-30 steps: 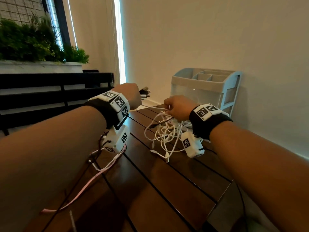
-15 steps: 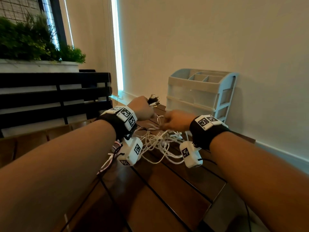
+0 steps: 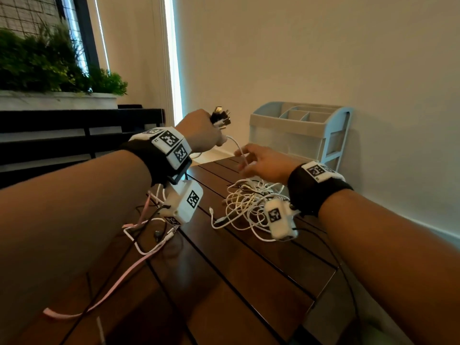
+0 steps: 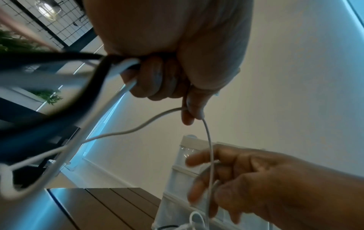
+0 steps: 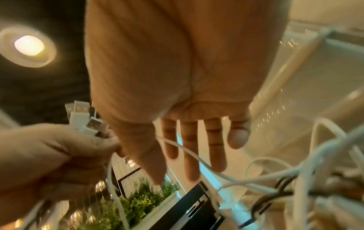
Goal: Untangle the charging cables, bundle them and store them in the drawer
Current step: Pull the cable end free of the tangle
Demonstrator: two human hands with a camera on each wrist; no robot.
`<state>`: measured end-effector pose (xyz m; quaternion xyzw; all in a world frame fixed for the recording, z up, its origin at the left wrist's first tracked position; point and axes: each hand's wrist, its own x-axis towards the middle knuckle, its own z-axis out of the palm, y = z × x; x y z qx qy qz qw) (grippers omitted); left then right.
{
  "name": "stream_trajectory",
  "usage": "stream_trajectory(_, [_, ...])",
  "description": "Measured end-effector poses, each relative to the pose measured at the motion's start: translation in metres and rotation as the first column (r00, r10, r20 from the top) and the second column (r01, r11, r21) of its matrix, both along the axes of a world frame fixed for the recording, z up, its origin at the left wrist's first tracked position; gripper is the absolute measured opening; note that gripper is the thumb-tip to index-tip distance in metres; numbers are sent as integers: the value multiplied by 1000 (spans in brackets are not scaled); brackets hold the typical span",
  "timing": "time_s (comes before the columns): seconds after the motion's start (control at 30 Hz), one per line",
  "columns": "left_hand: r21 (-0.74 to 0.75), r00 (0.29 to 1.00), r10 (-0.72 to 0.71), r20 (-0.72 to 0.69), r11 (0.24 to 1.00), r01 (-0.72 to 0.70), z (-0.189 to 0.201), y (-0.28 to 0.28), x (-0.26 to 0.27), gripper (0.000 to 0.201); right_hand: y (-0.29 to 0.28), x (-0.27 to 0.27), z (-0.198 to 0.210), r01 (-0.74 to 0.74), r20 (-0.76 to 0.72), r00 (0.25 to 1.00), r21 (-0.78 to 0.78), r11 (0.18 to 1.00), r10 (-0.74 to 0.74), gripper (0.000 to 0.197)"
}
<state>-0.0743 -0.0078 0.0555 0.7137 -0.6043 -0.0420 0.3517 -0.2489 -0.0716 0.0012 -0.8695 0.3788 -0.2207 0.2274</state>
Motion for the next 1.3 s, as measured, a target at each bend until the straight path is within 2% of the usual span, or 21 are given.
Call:
stream_trajectory(0.07, [3, 997, 26, 72, 1000, -27, 3, 2, 0, 22, 4, 4, -2, -15, -96, 995, 7, 1000, 16, 21])
stream_trajectory(0.17, [51, 966, 104, 239, 992, -119, 3, 7, 13, 27, -4, -9, -10, 88, -309, 942, -160, 983, -135, 13])
stream_trajectory(0.23, [91, 940, 129, 315, 982, -166, -2, 10, 22, 28, -10, -17, -11, 117, -343, 923, -187, 975, -177, 14])
stream_trajectory(0.3, [122, 914, 143, 380, 972, -202, -9, 12, 25, 21, -9, -17, -9, 119, -317, 930, -210, 970, -183, 14])
stream_trajectory(0.37, [127, 900, 125, 418, 973, -194, -16, 12, 21, 17, -7, -11, -6, 82, -303, 937, -301, 950, -177, 13])
stream_trajectory(0.5, [161, 929, -22, 370, 986, -41, -23, 7, -8, 25, 1, 6, 2, 4, -340, 924, -450, 893, -175, 17])
stream_trajectory(0.57, [182, 951, -100, 293, 982, 47, -28, 2, -24, 26, 6, 13, 9, 34, -302, 933, -467, 884, -196, 17])
stream_trajectory(0.63, [154, 966, -109, 233, 985, 74, -32, -2, -31, 29, 9, 15, 15, 65, -242, 949, -476, 877, -201, 18])
stream_trajectory(0.73, [125, 982, -69, 178, 991, 47, -33, -3, -26, 28, 6, 5, 16, 28, -175, 979, -399, 916, -106, 16])
stream_trajectory(0.9, [161, 992, -71, 103, 986, 54, -28, 2, -7, 21, -4, -22, 4, 12, -108, 994, -85, 996, -21, 17])
stream_trajectory(1.1, [210, 978, -30, 209, 978, -15, -25, 3, 7, 29, -2, -24, -2, 95, 0, 995, 121, 988, -95, 9])
stream_trajectory(1.2, [135, 935, 62, 349, 984, -115, -17, 3, 16, 34, 12, -9, -3, 110, -85, 991, 49, 993, -106, 14])
stream_trajectory(1.3, [71, 872, 109, 477, 984, -162, -5, 3, 20, 38, 36, 22, -10, 6, -198, 980, -53, 999, -17, 17])
